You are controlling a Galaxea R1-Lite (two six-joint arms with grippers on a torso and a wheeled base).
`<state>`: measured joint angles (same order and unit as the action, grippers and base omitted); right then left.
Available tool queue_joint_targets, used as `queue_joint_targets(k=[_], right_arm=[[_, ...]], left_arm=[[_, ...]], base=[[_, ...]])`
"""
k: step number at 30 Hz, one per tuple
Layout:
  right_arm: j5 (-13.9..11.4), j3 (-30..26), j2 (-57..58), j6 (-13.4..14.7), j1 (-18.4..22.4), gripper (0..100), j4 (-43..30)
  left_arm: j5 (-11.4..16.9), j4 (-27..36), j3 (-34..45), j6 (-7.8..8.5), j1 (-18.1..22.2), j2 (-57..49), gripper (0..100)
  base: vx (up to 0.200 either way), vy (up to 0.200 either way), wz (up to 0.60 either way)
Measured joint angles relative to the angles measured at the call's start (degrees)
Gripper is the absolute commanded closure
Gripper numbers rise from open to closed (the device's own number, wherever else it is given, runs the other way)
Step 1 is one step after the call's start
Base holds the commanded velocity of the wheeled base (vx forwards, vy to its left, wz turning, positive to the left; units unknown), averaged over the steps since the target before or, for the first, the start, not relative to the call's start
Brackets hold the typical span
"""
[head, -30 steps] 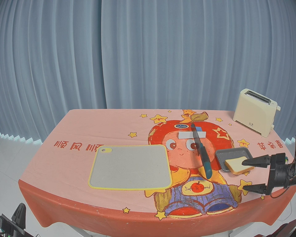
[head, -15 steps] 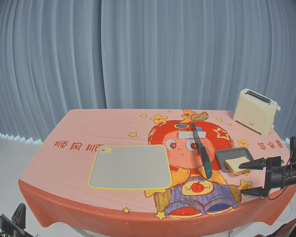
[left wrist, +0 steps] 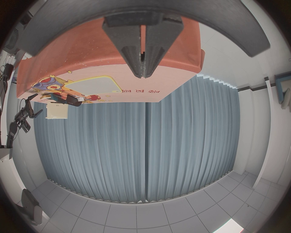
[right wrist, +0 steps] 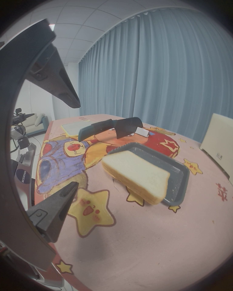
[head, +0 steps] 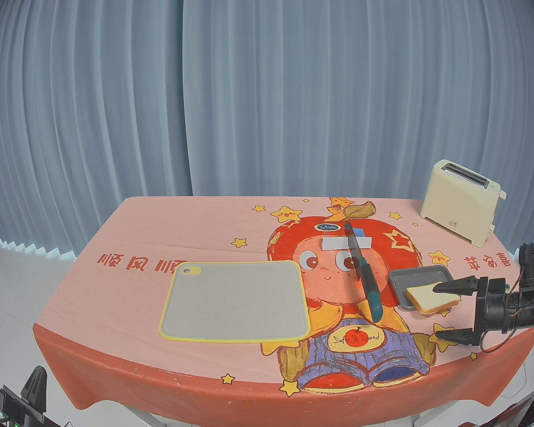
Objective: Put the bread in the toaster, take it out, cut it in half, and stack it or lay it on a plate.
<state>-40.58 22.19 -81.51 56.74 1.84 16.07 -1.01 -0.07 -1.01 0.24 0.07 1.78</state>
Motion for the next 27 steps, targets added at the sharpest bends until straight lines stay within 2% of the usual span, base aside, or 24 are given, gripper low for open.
queue_joint_targets(k=[27], right_arm=[[-0.2, 0.0, -4.4, 2.7, 2.5, 0, 3.4]], left_arm=[[0.0, 0.0, 0.0, 0.02, 0.0, 0.0, 100]], base=[[0.000, 0.000, 0.00]])
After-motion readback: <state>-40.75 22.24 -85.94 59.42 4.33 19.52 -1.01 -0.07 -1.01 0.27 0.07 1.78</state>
